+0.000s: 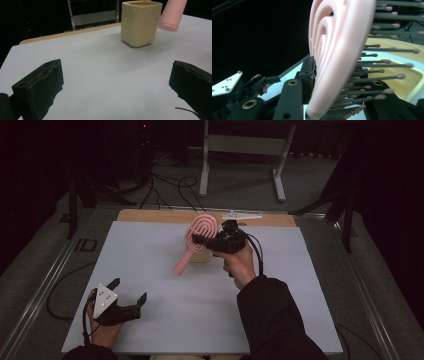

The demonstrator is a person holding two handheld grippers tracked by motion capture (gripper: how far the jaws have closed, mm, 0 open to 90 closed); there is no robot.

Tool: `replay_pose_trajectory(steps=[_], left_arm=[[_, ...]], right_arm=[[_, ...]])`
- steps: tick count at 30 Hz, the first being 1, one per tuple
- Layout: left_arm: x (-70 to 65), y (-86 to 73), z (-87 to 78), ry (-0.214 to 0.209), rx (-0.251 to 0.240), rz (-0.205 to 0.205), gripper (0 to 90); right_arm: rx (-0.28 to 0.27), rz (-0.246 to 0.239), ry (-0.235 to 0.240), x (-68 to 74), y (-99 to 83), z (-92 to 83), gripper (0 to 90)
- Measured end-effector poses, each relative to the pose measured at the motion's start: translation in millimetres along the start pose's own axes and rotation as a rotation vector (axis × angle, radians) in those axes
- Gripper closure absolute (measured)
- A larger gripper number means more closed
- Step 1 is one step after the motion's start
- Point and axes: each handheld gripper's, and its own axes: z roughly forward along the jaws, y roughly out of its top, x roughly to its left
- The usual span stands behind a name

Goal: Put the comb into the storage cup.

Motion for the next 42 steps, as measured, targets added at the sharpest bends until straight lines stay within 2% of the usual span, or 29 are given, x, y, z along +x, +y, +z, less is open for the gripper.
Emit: replay_pose_trajectory(steps=[19,24,27,35,42], left_arm=[[-1.6,0.1,0.4,0.0,-0.002,0.003,0.1],[-1.0,0.2,-0.4,0.007,-0.009,0.0,0.1],[-0.8,0.2,-0.5,0.009,-0.009,-0.001,0.1],[0.4,0.3,-2.2,0.028,-0.022,-0.009,0.1],[0.2,0.3,-2.0,0.027,-0.022,-0.008,0.1]], right_arm=[[-0.001,-0.007,-0.013,-1.9,16.8,3.6,63.7],[0.003,-0.01,-0.001,-3.7,22.6,5.1,63.7],[0.01,-0.023,-0.005,-4.8,25.2,5.4,63.7],[0.008,-0.022,-0.012,-7.2,32.4,6.3,63.7],[0.004,-0.023,-0.023,-7.9,39.3,6.6,63.7]])
